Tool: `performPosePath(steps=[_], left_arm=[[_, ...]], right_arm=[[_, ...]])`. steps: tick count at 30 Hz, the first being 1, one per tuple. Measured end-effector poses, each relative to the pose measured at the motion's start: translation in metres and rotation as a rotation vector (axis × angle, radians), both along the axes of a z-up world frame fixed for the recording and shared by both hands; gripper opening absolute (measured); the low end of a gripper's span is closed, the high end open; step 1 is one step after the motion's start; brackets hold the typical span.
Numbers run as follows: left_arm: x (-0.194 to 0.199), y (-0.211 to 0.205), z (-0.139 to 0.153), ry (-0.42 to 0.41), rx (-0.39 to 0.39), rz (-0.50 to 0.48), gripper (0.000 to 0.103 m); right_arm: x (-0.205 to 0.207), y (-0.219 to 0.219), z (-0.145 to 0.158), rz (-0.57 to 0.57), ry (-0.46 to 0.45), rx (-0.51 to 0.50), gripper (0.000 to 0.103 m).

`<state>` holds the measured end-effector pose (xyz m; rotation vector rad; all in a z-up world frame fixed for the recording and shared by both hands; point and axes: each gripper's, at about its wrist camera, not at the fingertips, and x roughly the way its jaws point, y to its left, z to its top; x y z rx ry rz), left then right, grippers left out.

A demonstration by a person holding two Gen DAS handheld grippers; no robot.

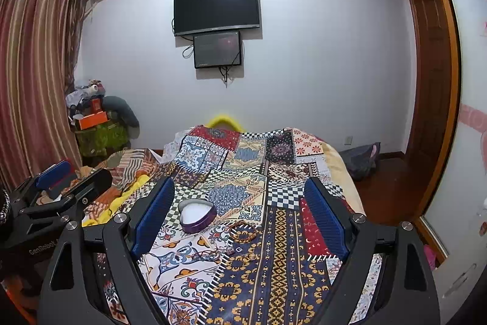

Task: Organize jewelry

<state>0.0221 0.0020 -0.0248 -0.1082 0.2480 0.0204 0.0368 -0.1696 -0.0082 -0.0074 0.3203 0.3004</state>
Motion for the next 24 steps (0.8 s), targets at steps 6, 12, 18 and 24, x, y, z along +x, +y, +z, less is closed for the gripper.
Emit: performPosePath(steps=[6, 12, 18, 24], left_arm=[[0.020, 0.003, -0.013, 0.043, -0.001, 0.002, 0.103], [0.049, 0.009, -0.037, 0.128, 0.002, 0.006, 0.103], [0.080, 0.013, -0.075, 0.250, 0.005, -0.010, 0.100], [0.110, 0.011, -0.116, 0.405, 0.007, -0.058, 0.084]], right_arm=[[0.016, 0.001, -0.010, -0.004, 0.041, -0.007, 0.085], [0.042, -0.005, -0.035, -0.035, 0.110, -0.039, 0.085], [0.070, -0.015, -0.069, -0.059, 0.221, -0.081, 0.085], [0.087, -0.016, -0.097, -0.050, 0.322, -0.129, 0.083]])
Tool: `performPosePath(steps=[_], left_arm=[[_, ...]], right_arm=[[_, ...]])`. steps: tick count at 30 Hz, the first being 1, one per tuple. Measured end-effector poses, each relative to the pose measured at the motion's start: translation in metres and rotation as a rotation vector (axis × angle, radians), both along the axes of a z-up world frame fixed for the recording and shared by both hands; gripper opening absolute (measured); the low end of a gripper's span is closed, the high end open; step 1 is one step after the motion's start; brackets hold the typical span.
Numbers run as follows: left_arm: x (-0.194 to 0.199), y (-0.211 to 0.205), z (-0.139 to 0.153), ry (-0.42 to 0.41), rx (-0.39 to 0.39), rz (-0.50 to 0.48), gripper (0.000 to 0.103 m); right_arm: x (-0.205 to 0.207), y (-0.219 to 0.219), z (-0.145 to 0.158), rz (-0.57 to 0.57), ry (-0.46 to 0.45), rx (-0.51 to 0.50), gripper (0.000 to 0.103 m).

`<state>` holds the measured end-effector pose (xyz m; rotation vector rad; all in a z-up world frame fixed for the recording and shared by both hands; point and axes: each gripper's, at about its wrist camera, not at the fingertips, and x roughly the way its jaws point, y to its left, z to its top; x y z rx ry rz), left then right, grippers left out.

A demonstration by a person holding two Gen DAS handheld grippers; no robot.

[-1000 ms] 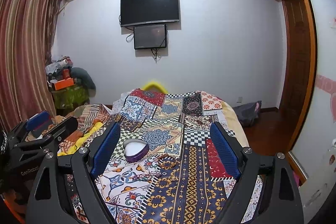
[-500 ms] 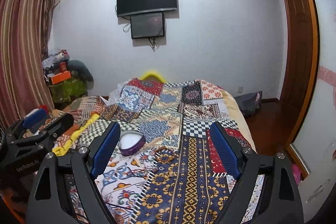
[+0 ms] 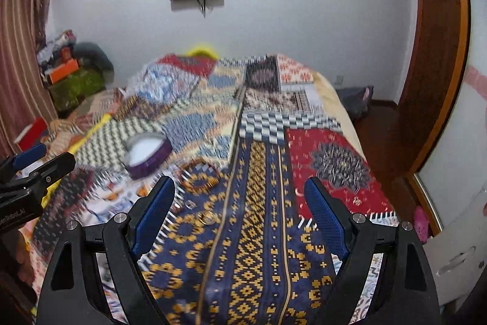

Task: Organize jewelry
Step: 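Grasp the red-string earring with the left tool while the right tool grasps a gold ring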

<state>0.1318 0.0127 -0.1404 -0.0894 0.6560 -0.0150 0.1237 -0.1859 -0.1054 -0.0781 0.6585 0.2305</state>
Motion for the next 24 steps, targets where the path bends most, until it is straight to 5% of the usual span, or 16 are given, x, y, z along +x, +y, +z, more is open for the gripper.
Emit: performPosePath(steps=[9, 13, 24], left_arm=[[0.016, -0.003, -0.036, 0.138, -0.069, -0.080, 0.072], [0.016, -0.007, -0.041, 0.146, -0.054, -0.110, 0.069], [0.018, -0.005, -0.048, 0.164, -0.076, -0.149, 0.054]], right_arm=[[0.018, 0.008, -0.032, 0.088, 0.124, -0.014, 0.061], [0.024, 0.011, -0.040, 0.124, 0.168, -0.003, 0.060], [0.042, 0.018, -0.053, 0.171, 0.255, 0.029, 0.035]])
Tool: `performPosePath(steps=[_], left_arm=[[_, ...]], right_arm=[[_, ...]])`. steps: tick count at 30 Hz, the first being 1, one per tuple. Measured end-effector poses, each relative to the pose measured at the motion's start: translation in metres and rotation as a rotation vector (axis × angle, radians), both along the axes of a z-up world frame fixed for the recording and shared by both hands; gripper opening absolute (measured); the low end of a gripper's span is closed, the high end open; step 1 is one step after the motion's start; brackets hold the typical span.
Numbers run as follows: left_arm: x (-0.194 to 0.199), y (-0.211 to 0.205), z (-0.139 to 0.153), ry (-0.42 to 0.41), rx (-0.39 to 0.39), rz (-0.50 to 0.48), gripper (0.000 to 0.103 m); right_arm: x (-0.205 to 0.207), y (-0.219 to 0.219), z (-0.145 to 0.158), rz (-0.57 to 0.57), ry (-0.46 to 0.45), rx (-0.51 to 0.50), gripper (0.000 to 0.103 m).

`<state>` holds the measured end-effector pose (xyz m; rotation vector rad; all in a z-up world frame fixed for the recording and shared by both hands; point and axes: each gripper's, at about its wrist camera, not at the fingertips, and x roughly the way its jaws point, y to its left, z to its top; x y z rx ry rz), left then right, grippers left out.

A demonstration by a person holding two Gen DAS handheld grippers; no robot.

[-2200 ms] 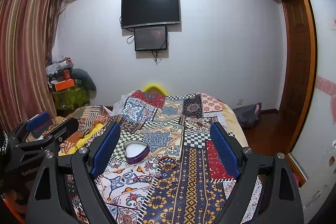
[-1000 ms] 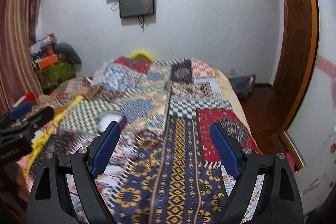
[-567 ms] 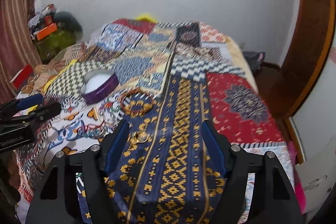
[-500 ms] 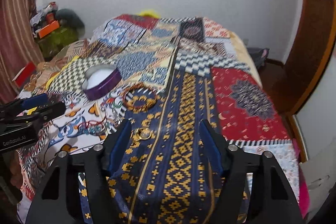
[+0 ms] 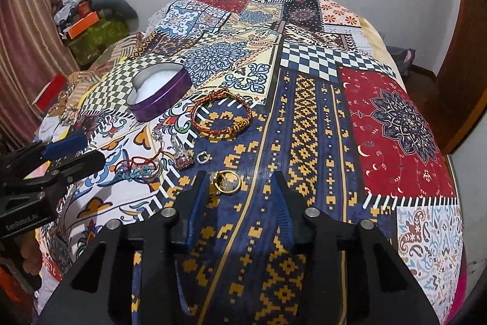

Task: Organize jewelry
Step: 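Grasp the red-string earring with the left tool while the right tool grasps a gold ring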

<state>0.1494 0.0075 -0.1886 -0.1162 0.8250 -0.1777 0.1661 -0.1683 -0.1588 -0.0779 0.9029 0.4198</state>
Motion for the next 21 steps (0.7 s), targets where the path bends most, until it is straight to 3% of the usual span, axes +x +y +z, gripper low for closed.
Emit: performPosePath(steps=[8, 21], left_arm=[[0.000, -0.005, -0.003, 0.017, -0.009, -0.028, 0.054], [0.003, -0.018, -0.007, 0.032, -0.016, -0.079, 0.054]], right_arm=[[0.005, 0.009, -0.005, 0.037, 0.008, -0.030, 0.018], [-0.004, -0.008, 0.014, -0.016, -0.031, 0.026, 0.018]])
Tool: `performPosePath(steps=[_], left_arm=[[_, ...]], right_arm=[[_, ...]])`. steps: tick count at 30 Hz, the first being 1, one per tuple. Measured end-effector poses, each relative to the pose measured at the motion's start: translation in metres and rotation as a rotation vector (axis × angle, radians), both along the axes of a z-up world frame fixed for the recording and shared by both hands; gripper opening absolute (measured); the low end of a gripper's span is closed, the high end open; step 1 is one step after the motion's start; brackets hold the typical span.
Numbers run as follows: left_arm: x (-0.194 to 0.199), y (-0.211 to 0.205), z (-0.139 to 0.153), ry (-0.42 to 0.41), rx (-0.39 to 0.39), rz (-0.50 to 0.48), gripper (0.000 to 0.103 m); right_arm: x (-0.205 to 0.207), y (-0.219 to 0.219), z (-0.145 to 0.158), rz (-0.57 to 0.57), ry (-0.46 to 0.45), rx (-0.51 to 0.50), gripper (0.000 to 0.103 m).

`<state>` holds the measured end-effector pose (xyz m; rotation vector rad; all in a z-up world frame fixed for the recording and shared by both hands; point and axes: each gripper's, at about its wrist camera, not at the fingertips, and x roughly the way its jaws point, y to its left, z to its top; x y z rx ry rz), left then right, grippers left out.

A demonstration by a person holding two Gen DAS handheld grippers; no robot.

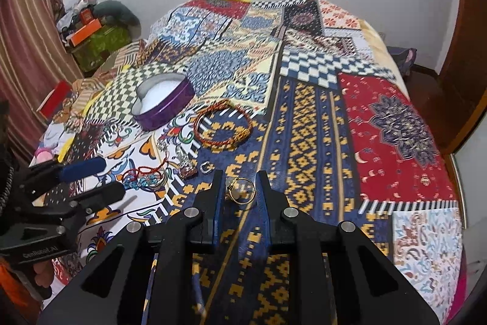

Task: Organize jewelry
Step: 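Grasp the red-string earring with the left tool while the right tool grasps a gold ring, then carry the red-string earring and gold ring over the purple heart tin with both tools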

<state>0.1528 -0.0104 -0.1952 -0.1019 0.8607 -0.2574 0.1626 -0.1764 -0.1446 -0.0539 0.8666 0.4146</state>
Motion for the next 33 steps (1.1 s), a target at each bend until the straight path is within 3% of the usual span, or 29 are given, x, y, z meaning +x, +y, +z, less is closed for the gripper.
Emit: performPosePath(steps=[7, 9, 12, 20, 33], left_arm=[[0.010, -0.005, -0.008, 0.012, 0.001, -0.008, 0.034], [0.010, -0.007, -0.009, 0.013, -0.007, -0.023, 0.020], [0.011, -0.009, -0.008, 0.017, -0.004, -0.015, 0.006], [0.006, 0.002, 0.016, -0.036, -0.056, 0.017, 0.006], [-0.011, 0.011, 0.067, -0.183, -0.031, 0.048, 0.006]], right_arm=[[-0.007, -0.004, 0.006, -0.015, -0.025, -0.003, 0.018], [-0.008, -0.004, 0.007, -0.015, -0.027, -0.003, 0.018], [-0.009, -0.004, 0.007, -0.016, -0.024, 0.006, 0.018], [-0.016, -0.004, 0.016, -0.024, -0.047, 0.019, 0.018], [-0.027, 0.011, 0.047, -0.014, -0.120, 0.054, 0.018]])
